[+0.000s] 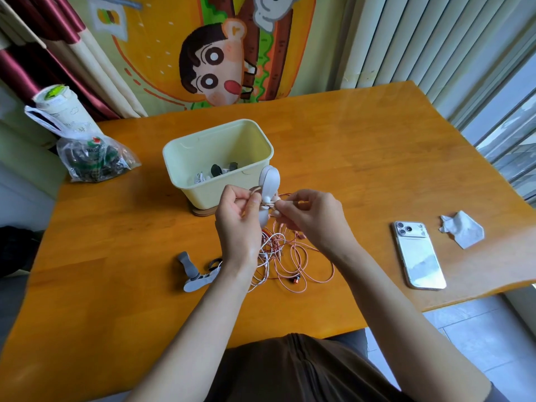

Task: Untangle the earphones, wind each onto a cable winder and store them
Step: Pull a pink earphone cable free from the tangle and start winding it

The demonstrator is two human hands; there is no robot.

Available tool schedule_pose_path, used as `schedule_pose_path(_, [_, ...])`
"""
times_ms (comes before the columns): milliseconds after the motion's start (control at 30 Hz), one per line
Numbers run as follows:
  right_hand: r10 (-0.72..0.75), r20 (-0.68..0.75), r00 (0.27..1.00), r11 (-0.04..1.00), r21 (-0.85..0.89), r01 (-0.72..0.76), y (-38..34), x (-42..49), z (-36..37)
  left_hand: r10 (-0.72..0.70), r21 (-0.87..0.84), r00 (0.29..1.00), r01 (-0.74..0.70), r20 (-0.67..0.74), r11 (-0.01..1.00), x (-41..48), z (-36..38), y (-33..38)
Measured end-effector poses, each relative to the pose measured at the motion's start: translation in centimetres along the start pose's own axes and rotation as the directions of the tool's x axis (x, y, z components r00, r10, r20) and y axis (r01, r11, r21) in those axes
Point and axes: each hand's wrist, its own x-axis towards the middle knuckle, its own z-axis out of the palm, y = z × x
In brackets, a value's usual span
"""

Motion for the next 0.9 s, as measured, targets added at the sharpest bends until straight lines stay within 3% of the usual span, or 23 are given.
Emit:
schedule_pose_path(33, [-0.03,-0.035,0.999,0.999,-0.034,0.029,0.1,0.0,0.3,0.024,0.013,1.0,-0.025,0.003,1.0,0.1,-0.1,0.0])
schedule_pose_path(100, [0.014,-0.035,0.999,0.989,0.149,-0.009,0.2,-0.1,0.9,0.024,-0.019,1.0,-0.024,0.01,1.0,0.4,-0.1,0.3])
schedule_pose_path(200, [0.129,0.084,0.988,0.861,0.486,-0.153,0.1,-0.1,1.3,-0.064,-0.124,0.998,0.065,0.012,0.99,0.8,0.1,0.9])
schedule_pose_path(300, [0.169,0.24,0.956,0.764,0.581,-0.281,-0.1,0.0,1.0,-0.178,-0.196,0.984,0.178,0.021,0.964,1.0,0.1,0.7])
schedule_pose_path(500, [0.193,0.328,0.925,0.769,0.535,-0.351,0.5,0.6,0.3,-0.324,-0.27,0.937,0.348,0.13,0.898,1.1,-0.4,0.4])
schedule_pose_path(700, [0.292,0.446,0.846,0.685,0.52,-0.51,0.1,1.0,-0.8,-0.338,-0.322,0.909,0.405,0.245,0.856,1.3,-0.9,-0.6])
schedule_pose_path(767, [0.268,0.39,0.881,0.771,0.461,-0.439,0.1,1.0,-0.4,-0.344,-0.358,0.901,0.422,0.263,0.833,1.4,-1.0,-1.0])
schedule_pose_path(833, [0.186,0.219,0.958,0.913,0.321,-0.251,0.5,1.0,0.5,-0.362,-0.401,0.897,0.437,0.253,0.805,1.7,-1.0,-1.4])
schedule_pose_path(900, [0.106,0.059,0.993,0.965,0.233,-0.117,0.9,1.0,1.4,-0.386,-0.447,0.887,0.461,0.254,0.766,2.1,-0.8,-1.7])
